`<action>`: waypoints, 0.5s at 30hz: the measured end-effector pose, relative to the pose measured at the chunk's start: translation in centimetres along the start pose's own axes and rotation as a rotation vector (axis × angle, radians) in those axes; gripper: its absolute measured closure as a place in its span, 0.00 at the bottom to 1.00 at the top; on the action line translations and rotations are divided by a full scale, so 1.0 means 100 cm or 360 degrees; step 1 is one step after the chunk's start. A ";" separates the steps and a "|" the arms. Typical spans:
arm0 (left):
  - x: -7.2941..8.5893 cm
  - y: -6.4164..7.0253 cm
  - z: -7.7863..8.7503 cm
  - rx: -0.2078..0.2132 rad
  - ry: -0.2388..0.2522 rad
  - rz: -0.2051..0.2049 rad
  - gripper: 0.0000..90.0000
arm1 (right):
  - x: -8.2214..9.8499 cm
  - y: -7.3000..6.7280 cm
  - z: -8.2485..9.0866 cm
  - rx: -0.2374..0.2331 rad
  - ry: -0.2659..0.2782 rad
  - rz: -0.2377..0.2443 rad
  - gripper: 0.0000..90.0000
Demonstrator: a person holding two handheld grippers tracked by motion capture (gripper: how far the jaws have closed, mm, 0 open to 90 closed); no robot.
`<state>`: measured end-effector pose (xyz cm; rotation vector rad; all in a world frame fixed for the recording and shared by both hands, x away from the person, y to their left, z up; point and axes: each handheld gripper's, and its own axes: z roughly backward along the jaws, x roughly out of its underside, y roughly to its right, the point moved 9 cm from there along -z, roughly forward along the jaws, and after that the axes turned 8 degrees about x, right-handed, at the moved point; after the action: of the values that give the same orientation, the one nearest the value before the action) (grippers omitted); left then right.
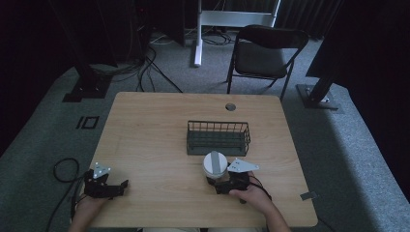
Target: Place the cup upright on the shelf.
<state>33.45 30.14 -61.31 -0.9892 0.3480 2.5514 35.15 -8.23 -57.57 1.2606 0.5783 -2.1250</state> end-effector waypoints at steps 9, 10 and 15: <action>0.000 0.000 0.000 0.0001 0.0000 -0.0001 0.01 | -0.002 0.000 -0.003 0.0016 0.0026 -0.0017 0.15; 0.000 0.000 0.000 0.0001 0.0000 -0.0001 0.01 | -0.002 0.000 -0.003 0.0018 0.0028 -0.0019 0.15; 0.000 0.000 0.000 0.0001 0.0000 -0.0001 0.01 | -0.002 0.000 -0.005 0.0025 0.0032 -0.0011 0.16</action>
<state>33.45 30.13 -61.31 -0.9889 0.3484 2.5508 35.55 -7.85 -57.63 1.2914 0.5766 -2.1287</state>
